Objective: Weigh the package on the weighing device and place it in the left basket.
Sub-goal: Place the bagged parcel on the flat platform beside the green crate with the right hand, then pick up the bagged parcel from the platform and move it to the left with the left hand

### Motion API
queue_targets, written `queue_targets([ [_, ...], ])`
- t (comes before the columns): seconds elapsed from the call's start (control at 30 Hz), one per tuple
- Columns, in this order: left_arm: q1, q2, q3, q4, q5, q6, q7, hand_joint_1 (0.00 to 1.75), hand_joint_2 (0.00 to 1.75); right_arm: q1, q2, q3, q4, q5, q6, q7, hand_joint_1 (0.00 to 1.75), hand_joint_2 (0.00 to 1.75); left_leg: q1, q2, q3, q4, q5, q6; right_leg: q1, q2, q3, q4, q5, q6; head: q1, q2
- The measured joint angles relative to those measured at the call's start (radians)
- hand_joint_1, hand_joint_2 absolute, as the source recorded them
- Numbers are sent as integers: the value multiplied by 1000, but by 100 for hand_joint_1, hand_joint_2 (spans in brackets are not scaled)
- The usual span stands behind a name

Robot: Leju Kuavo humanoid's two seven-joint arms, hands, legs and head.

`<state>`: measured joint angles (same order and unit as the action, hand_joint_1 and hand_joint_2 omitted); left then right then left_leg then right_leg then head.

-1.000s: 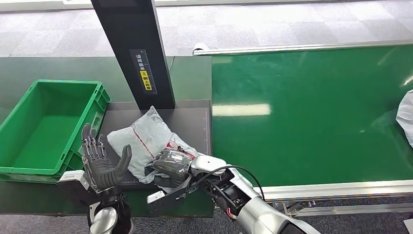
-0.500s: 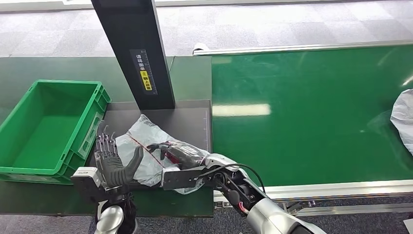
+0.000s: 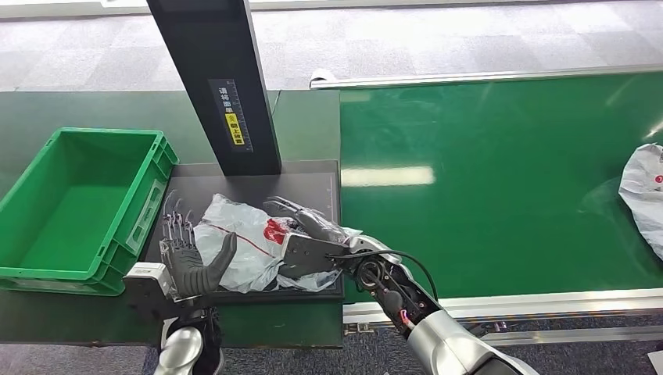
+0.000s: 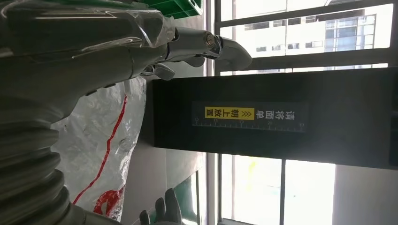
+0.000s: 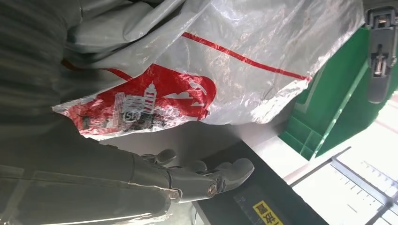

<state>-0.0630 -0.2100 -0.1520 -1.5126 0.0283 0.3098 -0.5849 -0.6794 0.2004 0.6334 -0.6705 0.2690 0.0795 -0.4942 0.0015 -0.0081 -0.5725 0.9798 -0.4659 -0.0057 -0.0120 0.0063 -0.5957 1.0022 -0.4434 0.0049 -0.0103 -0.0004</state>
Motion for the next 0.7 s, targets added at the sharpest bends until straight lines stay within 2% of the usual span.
queue_targets([
  [0.1, -12, -1, -4, 13, -22, -10, 12, 0, 175, 11, -13, -25, -32, -37, 32, -31, 0, 175, 0, 0, 0, 0, 0, 0, 0, 0, 0, 0, 0, 0, 0, 0],
  [0.2, -28, 0, -14, 31, -85, -22, 60, 0, 175, 22, -24, -50, -76, -72, 65, -41, 0, 175, 0, 0, 0, 0, 0, 0, 0, 0, 0, 0, 0, 0, 0, 0],
  [0.37, -70, 12, -61, 126, -407, -50, 274, 0, 175, 41, -39, -95, -153, -127, 110, -47, 0, 175, 0, 0, 0, 0, 0, 0, 0, 0, 0, 0, 0, 0, 0, 0],
  [0.43, -92, 16, -77, 182, -515, -61, 332, 0, 175, 43, -42, -112, -175, -141, 120, -47, 0, 175, 0, 0, 0, 0, 0, 0, 0, 0, 0, 0, 0, 0, 0, 0],
  [0.6, -123, 18, -95, 264, -569, -68, 359, 0, 175, 46, -45, -136, -206, -147, 128, -46, 0, 175, 0, 0, 0, 0, 0, 0, 0, 0, 0, 0, 0, 0, 0, 0],
  [0.7, -143, 20, -104, 299, -638, -85, 402, 0, 175, 47, -46, -142, -216, -147, 128, -46, 0, 175, 0, 0, 0, 0, 0, 0, 0, 0, 0, 0, 0, 0, 0, 0],
])
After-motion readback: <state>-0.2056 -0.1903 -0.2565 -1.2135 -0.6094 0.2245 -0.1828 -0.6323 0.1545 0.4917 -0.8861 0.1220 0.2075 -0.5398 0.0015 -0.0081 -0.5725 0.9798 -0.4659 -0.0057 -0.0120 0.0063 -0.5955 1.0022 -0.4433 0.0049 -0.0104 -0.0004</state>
